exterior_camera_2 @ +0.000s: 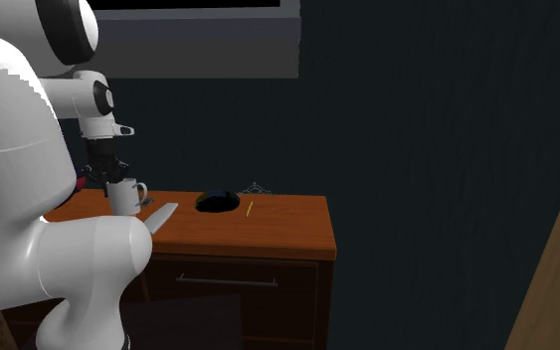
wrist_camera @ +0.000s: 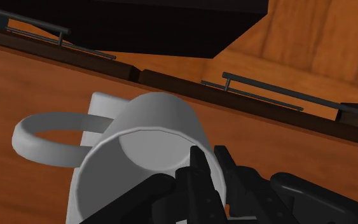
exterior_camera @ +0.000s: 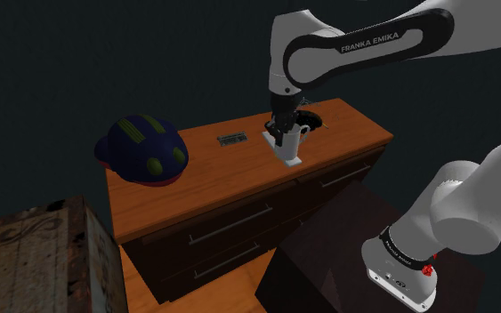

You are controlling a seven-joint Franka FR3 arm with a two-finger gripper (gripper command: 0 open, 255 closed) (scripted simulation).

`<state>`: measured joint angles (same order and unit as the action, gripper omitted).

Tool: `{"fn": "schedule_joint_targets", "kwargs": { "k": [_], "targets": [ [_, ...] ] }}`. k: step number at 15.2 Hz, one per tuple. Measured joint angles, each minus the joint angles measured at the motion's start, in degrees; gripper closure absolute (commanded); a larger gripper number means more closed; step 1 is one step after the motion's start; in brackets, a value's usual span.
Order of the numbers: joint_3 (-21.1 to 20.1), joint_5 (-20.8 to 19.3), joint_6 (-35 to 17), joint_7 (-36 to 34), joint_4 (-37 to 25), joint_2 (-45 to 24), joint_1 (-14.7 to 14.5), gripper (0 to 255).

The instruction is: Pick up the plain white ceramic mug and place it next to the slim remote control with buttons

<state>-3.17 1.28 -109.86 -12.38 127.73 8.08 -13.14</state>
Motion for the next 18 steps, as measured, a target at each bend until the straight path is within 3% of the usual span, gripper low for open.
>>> {"fn": "schedule_joint_targets", "kwargs": {
  "k": [9,15,16,18],
  "targets": [
    [0.0,-0.1,-7.1,0.0,4.1,-3.0,0.0,255],
    [-0.2,-0.1,-8.0,0.0,4.4,-3.4,0.0,255],
    [-0.2,-0.1,-8.1,0.0,4.4,-3.3,0.0,0],
    [-0.1,-0.1,-8.2,0.1,4.6,-3.4,0.0,0]
  ]
}}
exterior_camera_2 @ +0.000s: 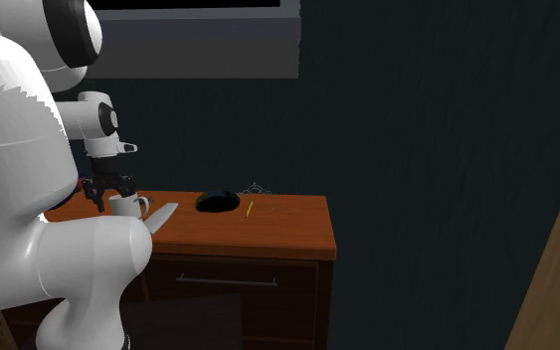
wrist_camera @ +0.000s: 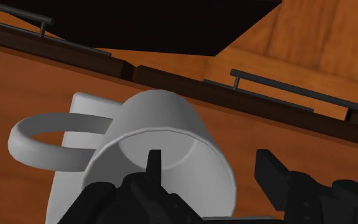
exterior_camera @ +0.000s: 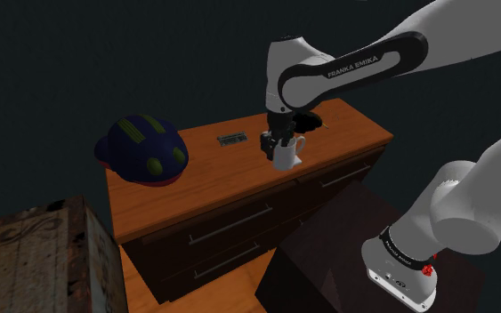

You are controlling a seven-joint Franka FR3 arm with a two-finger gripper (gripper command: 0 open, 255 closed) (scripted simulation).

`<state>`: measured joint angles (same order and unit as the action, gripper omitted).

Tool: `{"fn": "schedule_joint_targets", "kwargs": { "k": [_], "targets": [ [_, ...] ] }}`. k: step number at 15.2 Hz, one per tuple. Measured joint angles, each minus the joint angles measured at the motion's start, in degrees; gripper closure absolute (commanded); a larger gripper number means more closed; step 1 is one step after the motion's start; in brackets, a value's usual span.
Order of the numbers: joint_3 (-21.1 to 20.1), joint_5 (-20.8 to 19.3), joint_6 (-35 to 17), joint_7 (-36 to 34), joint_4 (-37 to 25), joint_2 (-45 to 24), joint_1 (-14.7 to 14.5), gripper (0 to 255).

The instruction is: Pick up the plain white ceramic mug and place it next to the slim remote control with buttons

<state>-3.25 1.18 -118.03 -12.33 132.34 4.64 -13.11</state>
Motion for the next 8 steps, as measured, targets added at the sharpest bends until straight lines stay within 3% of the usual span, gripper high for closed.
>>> {"fn": "schedule_joint_targets", "kwargs": {
  "k": [4,8],
  "targets": [
    [0.0,0.0,0.0,0.0,0.0,-0.1,0.0,0],
    [0.0,0.0,5.8,-0.1,-4.4,1.4,0.0,0]
  ]
}}
